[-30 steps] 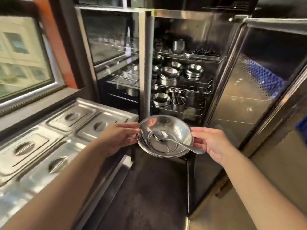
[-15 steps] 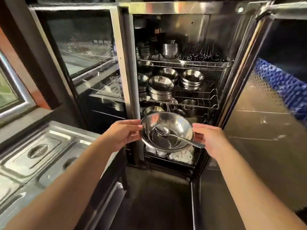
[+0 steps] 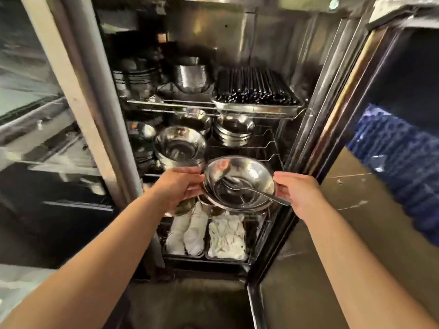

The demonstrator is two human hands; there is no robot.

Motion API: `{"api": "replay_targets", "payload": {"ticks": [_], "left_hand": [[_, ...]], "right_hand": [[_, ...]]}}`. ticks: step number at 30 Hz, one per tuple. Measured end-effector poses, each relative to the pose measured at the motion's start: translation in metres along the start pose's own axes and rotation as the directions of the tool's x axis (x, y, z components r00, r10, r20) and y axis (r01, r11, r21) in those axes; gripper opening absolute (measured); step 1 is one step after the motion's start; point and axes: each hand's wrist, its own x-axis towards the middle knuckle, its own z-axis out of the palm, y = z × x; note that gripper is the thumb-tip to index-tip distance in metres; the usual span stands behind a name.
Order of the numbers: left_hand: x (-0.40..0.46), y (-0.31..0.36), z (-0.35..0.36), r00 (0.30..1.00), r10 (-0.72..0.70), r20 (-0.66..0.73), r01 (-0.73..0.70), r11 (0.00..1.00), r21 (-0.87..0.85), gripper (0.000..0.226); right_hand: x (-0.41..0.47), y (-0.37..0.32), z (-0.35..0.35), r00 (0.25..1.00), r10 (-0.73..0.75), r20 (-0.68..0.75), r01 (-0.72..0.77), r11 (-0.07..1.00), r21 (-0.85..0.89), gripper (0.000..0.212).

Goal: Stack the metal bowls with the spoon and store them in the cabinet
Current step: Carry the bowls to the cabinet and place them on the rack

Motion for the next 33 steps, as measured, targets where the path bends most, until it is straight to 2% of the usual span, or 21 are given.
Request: {"api": "replay_targets", "payload": {"ticks": [4,7,9,10,14,18,20,28,33], "left_hand": [[0.067,0.020,0.020,0.998,0.014,0.068,-0.019,0.997,0.071,0.029],[0.121,0.037,0.038,0.994,-0.026,0.110,0.016,0.995,0.096,0.019],[0.150,0.045,0.049,0.993,-0.042,0.113,0.024,0.988,0.156,0.020],[0.160,0.048,0.054,0.992,-0.046,0.118,0.024,0.983,0.181,0.020],[0.191,0.050,0.067,0.985,-0.082,0.151,0.047,0.974,0.224,0.017],[0.211,0.045,0.078,0.972,-0.137,0.189,0.088,0.965,0.246,0.020],[0.219,0.039,0.079,0.971,-0.154,0.183,0.104,0.961,0.255,0.019],[0.248,0.017,0.091,0.980,-0.186,0.068,0.159,0.945,0.287,0.019],[0.253,0.009,0.095,0.974,-0.197,0.115,0.159,0.948,0.276,0.020]], "right_hand": [[0.047,-0.016,0.014,0.991,-0.015,-0.130,0.001,0.994,-0.110,0.011],[0.088,-0.028,0.029,0.968,-0.055,-0.247,0.011,0.984,-0.177,0.006],[0.107,-0.033,0.037,0.948,-0.092,-0.306,0.017,0.970,-0.241,0.017],[0.115,-0.034,0.040,0.941,-0.111,-0.319,0.021,0.962,-0.273,0.015],[0.138,-0.033,0.046,0.935,-0.200,-0.292,0.044,0.884,-0.465,0.021],[0.164,-0.033,0.047,0.944,-0.194,-0.267,0.000,0.808,-0.590,0.016],[0.173,-0.028,0.049,0.948,-0.176,-0.264,-0.017,0.802,-0.597,0.015],[0.211,-0.003,0.053,0.954,-0.076,-0.290,-0.137,0.750,-0.647,0.035],[0.223,0.007,0.053,0.958,-0.021,-0.286,-0.184,0.720,-0.670,0.037]]}}
